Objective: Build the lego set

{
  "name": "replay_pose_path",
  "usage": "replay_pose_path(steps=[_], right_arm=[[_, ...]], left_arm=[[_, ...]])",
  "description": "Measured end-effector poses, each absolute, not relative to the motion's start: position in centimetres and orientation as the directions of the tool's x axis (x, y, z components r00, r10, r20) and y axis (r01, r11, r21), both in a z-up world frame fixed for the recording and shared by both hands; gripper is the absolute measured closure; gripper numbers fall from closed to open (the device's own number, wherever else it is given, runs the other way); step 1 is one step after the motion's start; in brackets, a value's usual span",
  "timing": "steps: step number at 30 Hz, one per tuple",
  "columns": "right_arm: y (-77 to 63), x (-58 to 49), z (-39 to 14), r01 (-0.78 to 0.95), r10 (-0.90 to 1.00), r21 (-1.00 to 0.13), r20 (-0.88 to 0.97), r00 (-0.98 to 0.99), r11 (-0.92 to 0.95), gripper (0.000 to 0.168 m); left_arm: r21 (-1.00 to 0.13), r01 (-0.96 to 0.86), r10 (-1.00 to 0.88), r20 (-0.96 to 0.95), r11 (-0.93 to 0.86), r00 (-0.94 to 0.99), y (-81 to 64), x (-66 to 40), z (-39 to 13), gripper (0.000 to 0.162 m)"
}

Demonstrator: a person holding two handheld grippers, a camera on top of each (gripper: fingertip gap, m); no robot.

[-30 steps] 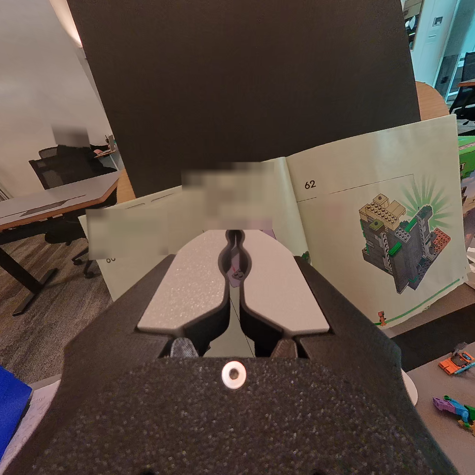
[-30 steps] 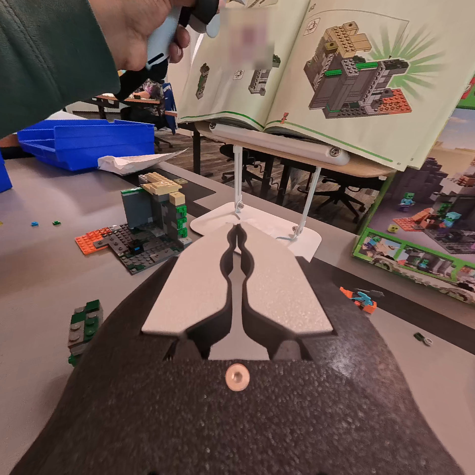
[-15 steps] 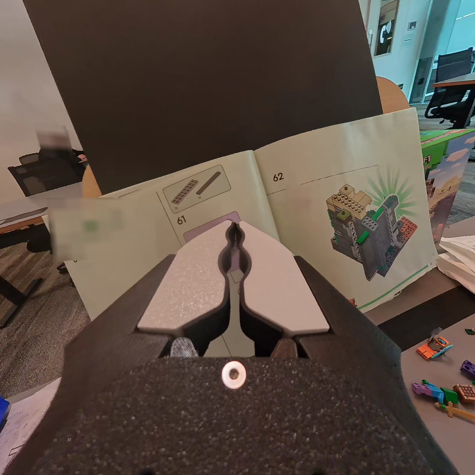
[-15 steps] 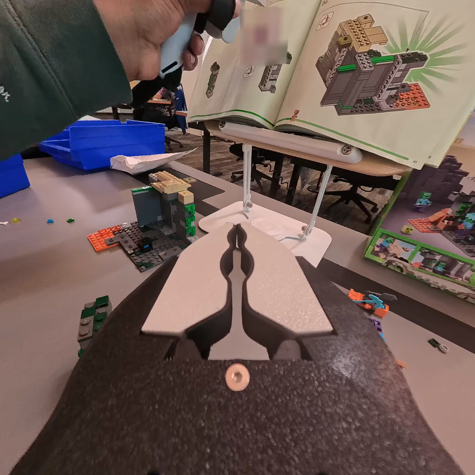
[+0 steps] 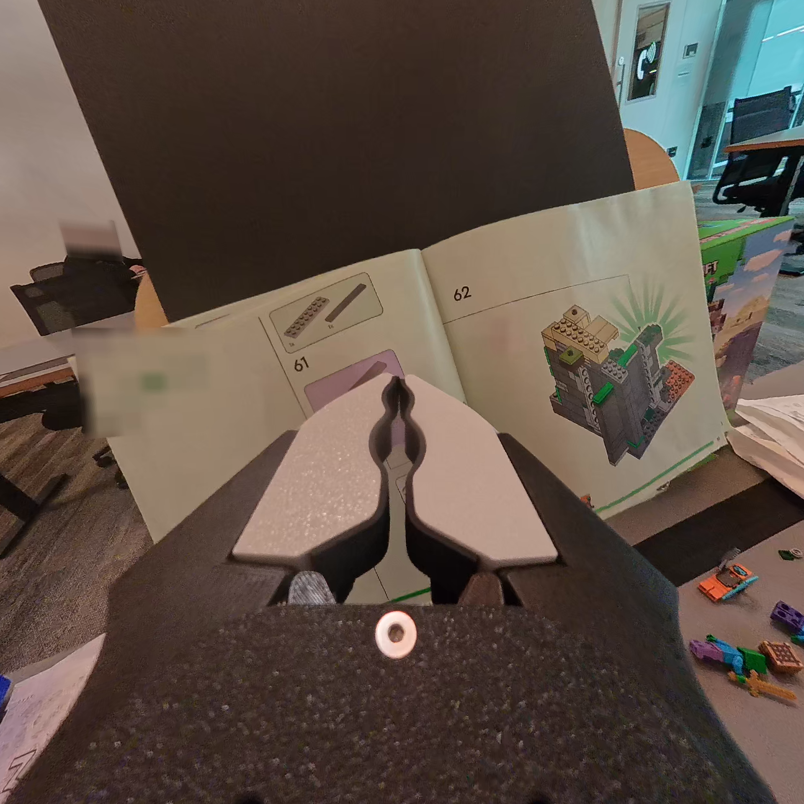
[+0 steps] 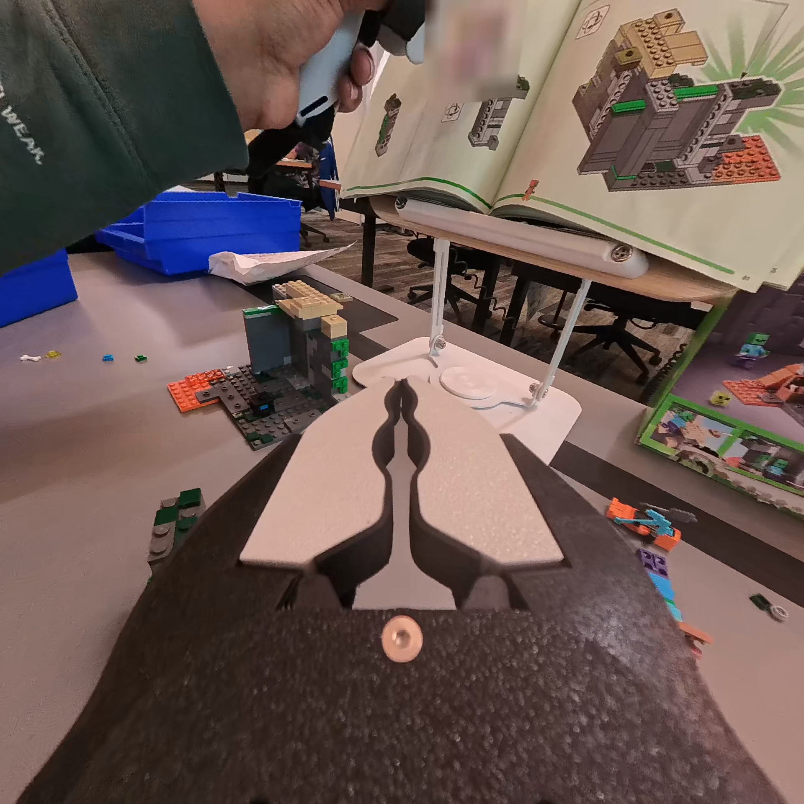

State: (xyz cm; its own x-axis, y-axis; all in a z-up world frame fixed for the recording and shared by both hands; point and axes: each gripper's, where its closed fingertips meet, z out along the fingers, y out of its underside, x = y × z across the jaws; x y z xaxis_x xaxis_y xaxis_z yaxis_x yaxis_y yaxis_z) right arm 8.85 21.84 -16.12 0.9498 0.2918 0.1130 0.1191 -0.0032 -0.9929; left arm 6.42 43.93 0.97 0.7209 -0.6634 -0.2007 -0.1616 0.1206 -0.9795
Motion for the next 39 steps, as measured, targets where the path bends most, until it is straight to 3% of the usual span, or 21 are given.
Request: replay_pose_path(steps=[11, 18, 22, 28, 33, 39], right_arm=[[21.7, 9.6, -15.3, 0.106, 0.247, -0.994, 0.109, 0.963, 0.026, 0.168], [21.4, 9.7, -15.3, 0.067, 0.256, -0.998, 0.063, 0.965, -0.008, 0.168], [21.0, 9.0, -14.8, 0.041, 0.295, -0.999, 0.045, 0.954, 0.02, 0.168], [21.0, 8.6, -15.0, 0.035, 0.313, -0.999, 0.038, 0.949, 0.015, 0.166], [21.3, 8.1, -16.4, 0.028, 0.339, -0.999, 0.017, 0.941, -0.027, 0.167], [21.3, 7.8, -16.8, 0.018, 0.359, -0.999, 0.006, 0.933, -0.03, 0.168]], left_arm=[[-0.999, -0.046, -0.771, -0.049, 0.025, 0.635, 35.3, 2.2, -3.4, 0.162], [-0.992, -0.127, -0.824, -0.066, -0.008, 0.562, 27.3, -2.4, -7.3, 0.162], [-0.989, -0.147, -0.858, -0.054, -0.024, 0.51, 23.2, -7.4, -6.4, 0.162], [-0.967, -0.255, -0.748, -0.171, 0.002, 0.642, 22.9, -20.3, -4.2, 0.153], [-0.876, -0.432, -0.613, -0.223, -0.216, 0.758, 26.0, -33.1, -8.0, 0.143], [-0.654, -0.543, -0.603, -0.161, -0.528, 0.781, 28.1, -42.9, -16.0, 0.143]])
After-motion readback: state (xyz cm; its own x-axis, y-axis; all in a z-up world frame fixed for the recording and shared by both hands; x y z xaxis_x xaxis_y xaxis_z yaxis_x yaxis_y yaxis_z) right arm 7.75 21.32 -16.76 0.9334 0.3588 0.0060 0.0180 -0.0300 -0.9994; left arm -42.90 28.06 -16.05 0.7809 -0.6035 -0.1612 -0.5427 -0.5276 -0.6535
